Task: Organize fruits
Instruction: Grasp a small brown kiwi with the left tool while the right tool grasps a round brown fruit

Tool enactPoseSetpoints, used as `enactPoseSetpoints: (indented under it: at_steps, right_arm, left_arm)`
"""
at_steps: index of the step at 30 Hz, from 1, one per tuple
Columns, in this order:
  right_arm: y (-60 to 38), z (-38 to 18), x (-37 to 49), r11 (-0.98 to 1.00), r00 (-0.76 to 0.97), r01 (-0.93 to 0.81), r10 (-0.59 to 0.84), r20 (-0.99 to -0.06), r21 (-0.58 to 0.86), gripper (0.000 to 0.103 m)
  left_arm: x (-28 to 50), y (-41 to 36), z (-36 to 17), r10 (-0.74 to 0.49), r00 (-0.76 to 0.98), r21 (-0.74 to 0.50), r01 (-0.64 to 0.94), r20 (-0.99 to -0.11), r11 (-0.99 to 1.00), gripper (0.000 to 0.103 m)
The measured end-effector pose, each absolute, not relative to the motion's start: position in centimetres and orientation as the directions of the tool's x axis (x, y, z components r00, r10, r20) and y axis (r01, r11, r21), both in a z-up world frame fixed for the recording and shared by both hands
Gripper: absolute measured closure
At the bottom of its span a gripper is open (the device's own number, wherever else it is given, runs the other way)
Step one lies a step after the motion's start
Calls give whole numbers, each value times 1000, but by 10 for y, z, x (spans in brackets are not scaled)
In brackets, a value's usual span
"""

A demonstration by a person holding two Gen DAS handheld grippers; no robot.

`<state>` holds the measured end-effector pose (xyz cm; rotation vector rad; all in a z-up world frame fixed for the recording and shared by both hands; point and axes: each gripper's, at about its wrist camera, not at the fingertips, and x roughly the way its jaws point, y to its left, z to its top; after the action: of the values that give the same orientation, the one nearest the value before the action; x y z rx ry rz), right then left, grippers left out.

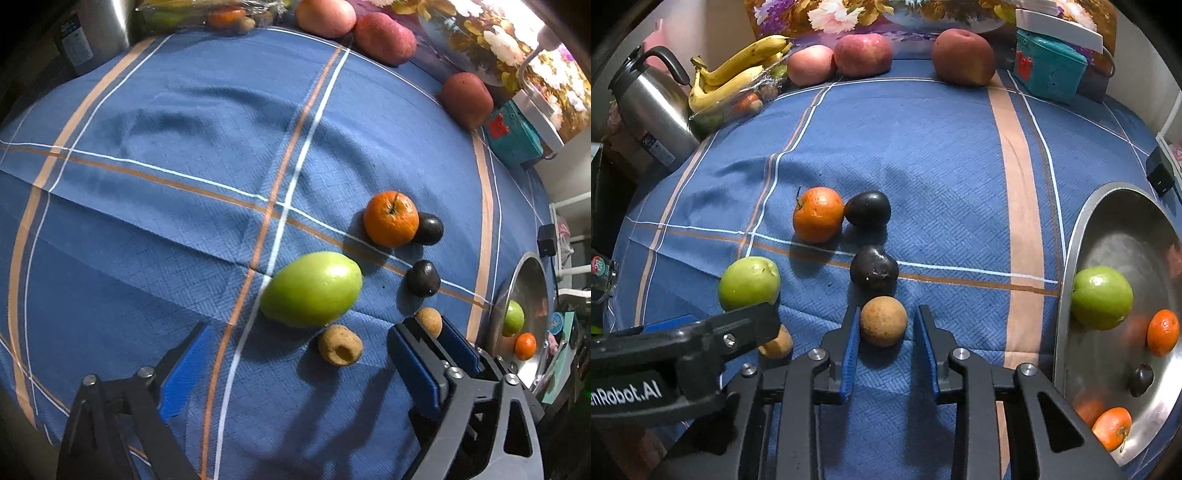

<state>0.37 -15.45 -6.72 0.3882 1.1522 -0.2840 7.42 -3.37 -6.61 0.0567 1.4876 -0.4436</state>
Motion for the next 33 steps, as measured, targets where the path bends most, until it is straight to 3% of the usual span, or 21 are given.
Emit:
enactPoseSetpoints:
  at_steps: [12, 21, 33]
  right_arm:
    - [-152, -65, -15, 907, 376, 388, 8, -926, 165, 73]
    - [-154, -65, -20, 907, 376, 385, 18, -927, 174, 73]
    - [-152, -65, -16, 913, 371, 374, 15, -929, 164, 73]
  left_arm:
    - [54, -43, -73, -225, 22, -205, 339, -974, 918, 37]
    - [48, -52, -71, -295, -29, -287, 339, -955, 896, 71]
    - [44, -55, -74, -302, -36, -296, 342, -952, 892, 75]
